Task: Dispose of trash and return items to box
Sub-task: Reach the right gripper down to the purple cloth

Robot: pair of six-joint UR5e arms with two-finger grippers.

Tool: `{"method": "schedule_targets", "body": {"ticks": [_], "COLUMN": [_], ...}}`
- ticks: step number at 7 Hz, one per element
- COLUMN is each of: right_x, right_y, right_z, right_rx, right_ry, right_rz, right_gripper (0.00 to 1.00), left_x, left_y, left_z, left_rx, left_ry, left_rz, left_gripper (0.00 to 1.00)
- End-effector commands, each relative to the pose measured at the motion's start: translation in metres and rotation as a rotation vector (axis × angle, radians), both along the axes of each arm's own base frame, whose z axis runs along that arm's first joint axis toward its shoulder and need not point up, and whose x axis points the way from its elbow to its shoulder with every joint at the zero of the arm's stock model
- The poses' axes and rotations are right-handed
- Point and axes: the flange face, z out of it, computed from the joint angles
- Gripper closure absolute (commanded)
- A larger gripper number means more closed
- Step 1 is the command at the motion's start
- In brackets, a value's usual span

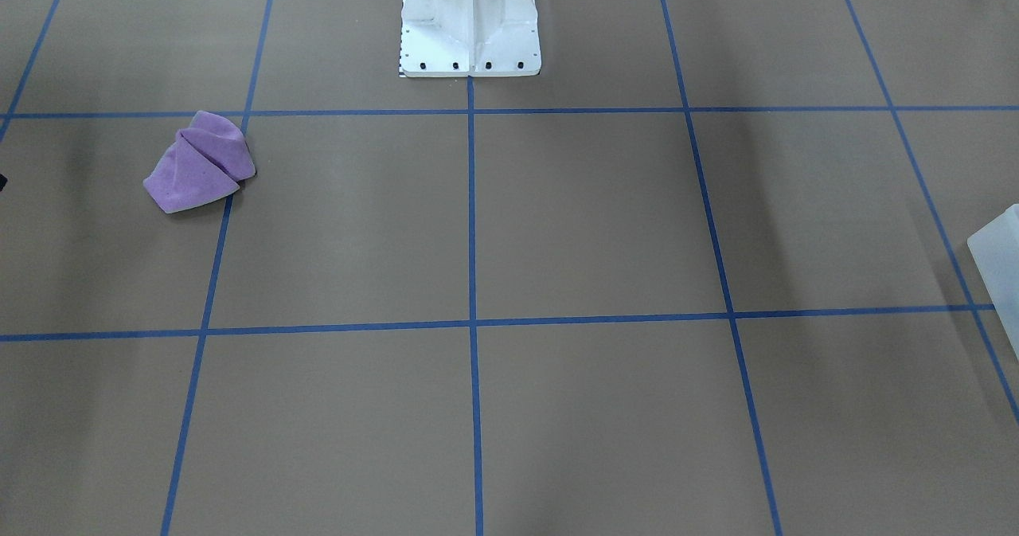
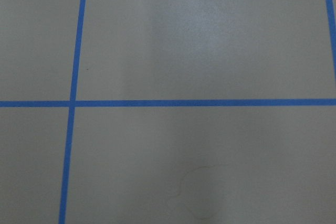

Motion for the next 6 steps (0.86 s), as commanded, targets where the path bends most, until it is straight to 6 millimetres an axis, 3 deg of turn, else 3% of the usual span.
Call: {"method": "schedule_targets", "body": {"ticks": [1,2,3,4,6], "right_x": [-0.089,-0.13,-0.146,-0.154,-0.19], "right_y": [0.021,0.034,0.049,0.069,0.113], "right_z": [-0.035,-0.039,-0.055,-0.057,-0.044], "right_rx": [-0.028,-0.03,0.0,0.003,0.008], "right_ry": [0.054,0.083,0.079,0.081,0.132], "right_rz": [0.086,0.116,0.095,0.053,-0.005], "right_gripper": [0.0,0.0,0.0,0.0,0.0], "left_x": [-0.002,-0.002,-0.002,-0.002,-0.002], "left_y": [0.0,0.0,0.0,-0.001,-0.002], "left_z": [-0.004,-0.005,-0.005,-0.006,-0.007], "left_rx": [0.004,0.005,0.007,0.011,0.012], "left_ry": [-0.029,-0.031,-0.031,-0.03,-0.03], "left_rz": [0.0,0.0,0.0,0.0,-0.001], "left_gripper": [0.02,0.02,0.02,0.02,0.02]}}
